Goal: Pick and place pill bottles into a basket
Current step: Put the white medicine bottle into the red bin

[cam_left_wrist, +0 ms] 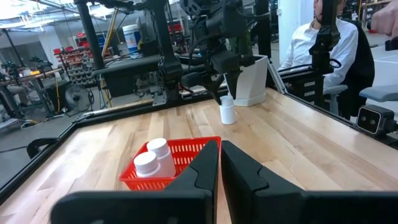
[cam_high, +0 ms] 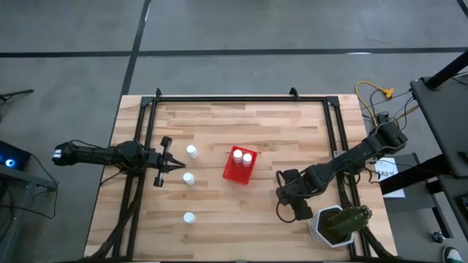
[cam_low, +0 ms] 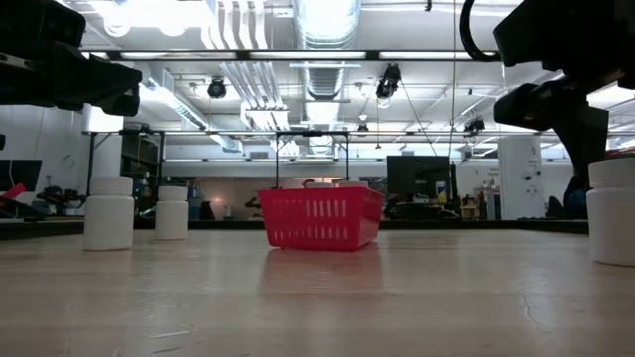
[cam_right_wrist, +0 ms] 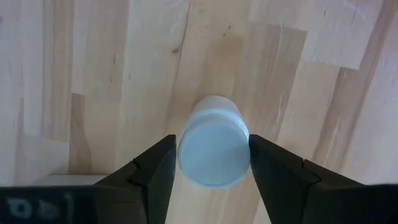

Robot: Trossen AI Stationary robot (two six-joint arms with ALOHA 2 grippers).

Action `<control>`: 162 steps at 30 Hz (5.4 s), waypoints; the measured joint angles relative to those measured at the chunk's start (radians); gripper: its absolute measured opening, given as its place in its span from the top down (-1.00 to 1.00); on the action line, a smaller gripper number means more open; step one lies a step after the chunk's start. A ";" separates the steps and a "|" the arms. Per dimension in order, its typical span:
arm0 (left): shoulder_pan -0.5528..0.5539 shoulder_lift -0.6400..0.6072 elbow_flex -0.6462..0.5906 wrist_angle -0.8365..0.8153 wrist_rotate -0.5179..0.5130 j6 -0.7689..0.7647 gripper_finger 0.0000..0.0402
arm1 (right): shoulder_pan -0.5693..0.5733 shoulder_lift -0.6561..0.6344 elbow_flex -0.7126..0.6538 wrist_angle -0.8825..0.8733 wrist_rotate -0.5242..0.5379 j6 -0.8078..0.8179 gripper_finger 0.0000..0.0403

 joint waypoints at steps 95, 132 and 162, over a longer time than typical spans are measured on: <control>0.000 0.001 0.000 0.000 0.000 0.000 0.99 | -0.382 0.215 0.495 -0.067 0.057 -0.490 0.24; 0.000 0.000 0.000 0.000 0.000 0.000 0.99 | -0.400 0.431 0.634 -0.109 0.164 -0.535 0.24; 0.000 0.000 0.000 0.000 0.000 0.000 0.99 | -0.404 0.430 0.633 -0.147 0.171 -0.530 0.24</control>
